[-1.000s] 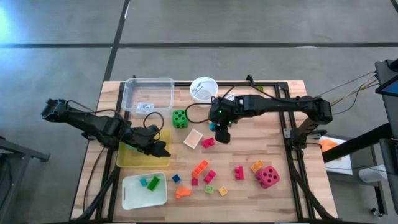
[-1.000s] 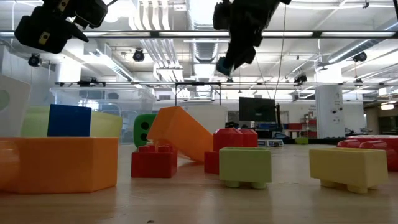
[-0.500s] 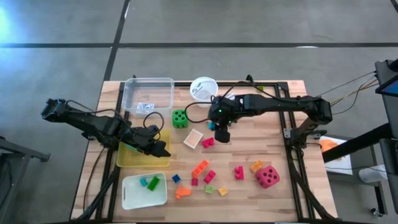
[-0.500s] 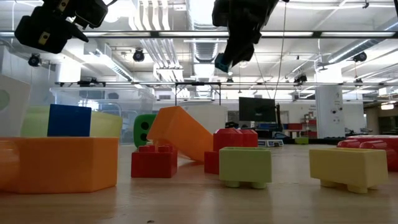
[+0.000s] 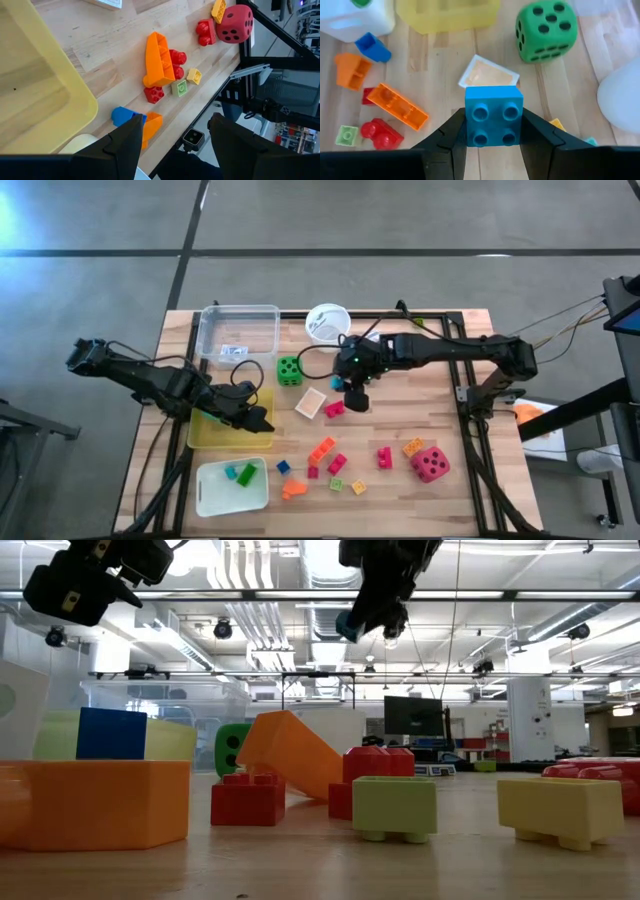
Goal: Pick & Place Toys
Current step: Put the blue game piece into the white bin
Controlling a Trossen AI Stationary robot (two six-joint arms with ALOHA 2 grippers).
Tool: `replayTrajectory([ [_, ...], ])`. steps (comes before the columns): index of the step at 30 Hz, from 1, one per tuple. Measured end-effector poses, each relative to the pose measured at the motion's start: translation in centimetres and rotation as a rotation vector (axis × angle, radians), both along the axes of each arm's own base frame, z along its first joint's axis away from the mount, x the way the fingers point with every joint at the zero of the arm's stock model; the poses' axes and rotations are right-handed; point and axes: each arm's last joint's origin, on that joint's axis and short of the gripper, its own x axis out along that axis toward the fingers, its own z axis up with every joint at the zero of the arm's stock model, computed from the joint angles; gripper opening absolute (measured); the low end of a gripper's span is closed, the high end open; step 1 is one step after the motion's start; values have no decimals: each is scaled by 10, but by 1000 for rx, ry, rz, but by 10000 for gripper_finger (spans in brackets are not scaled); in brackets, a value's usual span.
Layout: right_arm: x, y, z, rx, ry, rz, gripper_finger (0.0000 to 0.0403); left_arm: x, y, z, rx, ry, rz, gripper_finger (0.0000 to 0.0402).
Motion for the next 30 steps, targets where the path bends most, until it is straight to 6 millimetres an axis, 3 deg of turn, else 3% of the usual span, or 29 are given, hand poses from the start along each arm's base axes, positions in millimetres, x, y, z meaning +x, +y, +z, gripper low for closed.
replayTrajectory([
  [10,-9,4,17,35,-62,-40,129,2,4,-1,99,-23,106,218],
  [16,-6,20,18,46,-85,-22,129,5,8,-2,91,-32,226,218],
  [23,-2,37,22,41,-139,-61,129,26,27,11,41,-222,325,218],
  [30,1,38,24,43,-181,-138,129,55,52,17,-5,-402,389,218],
])
